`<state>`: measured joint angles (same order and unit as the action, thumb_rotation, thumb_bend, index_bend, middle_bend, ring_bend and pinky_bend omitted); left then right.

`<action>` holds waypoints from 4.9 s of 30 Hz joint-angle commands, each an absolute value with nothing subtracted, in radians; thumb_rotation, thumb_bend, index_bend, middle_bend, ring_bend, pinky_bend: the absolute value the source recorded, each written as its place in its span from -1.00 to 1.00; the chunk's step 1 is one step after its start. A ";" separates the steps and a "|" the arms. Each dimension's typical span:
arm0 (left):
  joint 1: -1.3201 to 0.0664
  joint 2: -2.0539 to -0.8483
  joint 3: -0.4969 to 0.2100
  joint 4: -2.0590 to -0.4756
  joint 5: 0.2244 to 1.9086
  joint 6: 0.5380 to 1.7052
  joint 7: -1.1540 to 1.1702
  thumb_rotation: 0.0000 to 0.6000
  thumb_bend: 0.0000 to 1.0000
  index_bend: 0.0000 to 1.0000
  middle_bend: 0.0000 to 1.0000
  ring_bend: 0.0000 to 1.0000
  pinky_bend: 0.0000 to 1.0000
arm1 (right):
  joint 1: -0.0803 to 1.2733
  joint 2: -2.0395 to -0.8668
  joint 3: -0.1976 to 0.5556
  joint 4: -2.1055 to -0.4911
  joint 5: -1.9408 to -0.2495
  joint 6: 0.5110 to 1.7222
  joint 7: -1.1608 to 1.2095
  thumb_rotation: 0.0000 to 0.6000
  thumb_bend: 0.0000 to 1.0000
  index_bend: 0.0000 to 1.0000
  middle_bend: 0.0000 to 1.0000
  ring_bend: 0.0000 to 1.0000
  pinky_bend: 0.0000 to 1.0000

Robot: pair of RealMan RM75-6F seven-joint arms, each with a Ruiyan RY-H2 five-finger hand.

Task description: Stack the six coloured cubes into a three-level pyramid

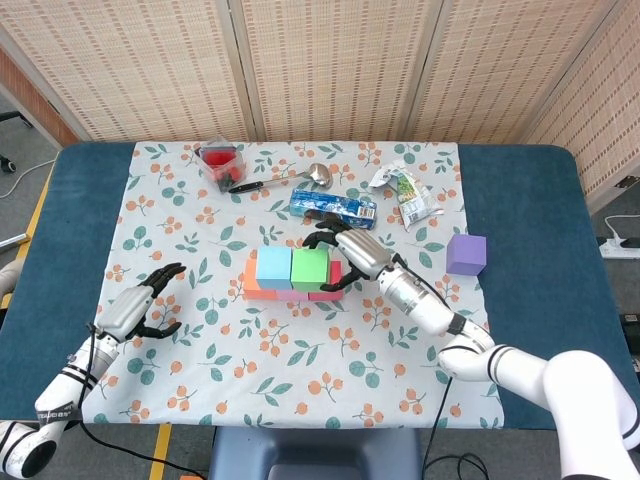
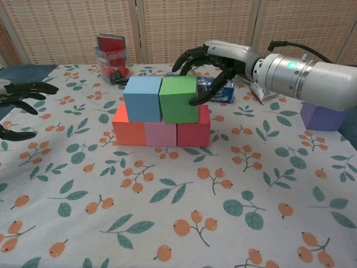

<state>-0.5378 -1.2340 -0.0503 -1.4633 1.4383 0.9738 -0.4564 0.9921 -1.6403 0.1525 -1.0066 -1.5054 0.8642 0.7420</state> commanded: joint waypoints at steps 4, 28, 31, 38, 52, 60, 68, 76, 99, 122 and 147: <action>-0.537 -1.233 -0.049 -1.462 1.439 0.975 -0.457 1.00 -0.38 -1.00 -1.00 -1.00 -0.63 | 0.993 -1.643 0.154 -1.004 -1.505 0.870 0.747 1.00 -0.97 -0.45 -0.33 -0.80 -0.91; -0.537 -1.235 -0.047 -1.457 1.441 0.975 -0.463 1.00 -0.38 -1.00 -1.00 -1.00 -0.63 | 0.996 -1.658 0.146 -0.982 -1.504 0.865 0.768 1.00 -0.98 -0.48 -0.33 -0.80 -0.91; -0.537 -1.236 -0.046 -1.455 1.443 0.975 -0.464 1.00 -0.38 -1.00 -1.00 -1.00 -0.63 | 0.996 -1.659 0.144 -0.979 -1.505 0.862 0.769 1.00 -0.97 -0.50 -0.33 -0.81 -0.91; -0.537 -1.239 -0.044 -1.452 1.444 0.974 -0.468 1.00 -0.38 -1.00 -1.00 -1.00 -0.63 | 1.001 -1.661 0.146 -0.973 -1.504 0.858 0.776 1.00 -0.97 -0.53 -0.33 -0.83 -0.92; -0.539 -1.241 -0.041 -1.445 1.446 0.969 -0.474 1.00 -0.38 -1.00 -1.00 -1.00 -0.63 | 1.011 -1.666 0.143 -0.956 -1.512 0.856 0.788 1.00 -0.97 -0.54 -0.33 -0.83 -0.92; -0.541 -1.242 -0.041 -1.442 1.447 0.967 -0.477 1.00 -0.38 -1.00 -1.00 -1.00 -0.63 | 1.015 -1.670 0.140 -0.946 -1.517 0.859 0.801 1.00 -0.97 -0.54 -0.33 -0.83 -0.93; -0.542 -1.243 -0.039 -1.441 1.447 0.965 -0.479 1.00 -0.38 -1.00 -1.00 -1.00 -0.63 | 1.019 -1.674 0.139 -0.935 -1.516 0.857 0.809 1.00 -0.97 -0.54 -0.33 -0.84 -0.95; -0.542 -1.243 -0.039 -1.441 1.449 0.967 -0.480 1.00 -0.38 -1.00 -1.00 -1.00 -0.63 | 1.020 -1.679 0.134 -0.929 -1.519 0.859 0.807 1.00 -0.97 -0.56 -0.33 -0.86 -0.96; -0.544 -1.248 -0.036 -1.431 1.451 0.967 -0.461 1.00 -0.38 -1.00 -1.00 -1.00 -0.64 | 1.000 -1.626 0.130 -1.005 -1.509 0.862 0.768 1.00 -0.98 -1.00 -0.88 -1.00 -1.00; -0.554 -1.247 -0.031 -1.500 1.439 0.969 -0.221 1.00 -0.38 -0.86 -1.00 -1.00 -0.74 | 0.878 -1.218 0.128 -1.374 -1.252 0.753 0.290 1.00 -0.95 -1.00 -0.93 -1.00 -1.00; -0.488 -1.214 -0.036 -1.576 1.457 1.074 -0.378 1.00 -0.38 -0.87 -1.00 -1.00 -0.73 | 0.690 -1.272 0.080 -1.120 -1.147 0.711 0.237 1.00 -0.95 -0.92 -0.78 -1.00 -1.00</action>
<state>-0.4887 -1.2145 -0.0359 -1.5751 1.4571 1.0741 -0.3777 0.6882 -1.2429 0.0774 -1.1586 -1.1279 0.7340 0.2170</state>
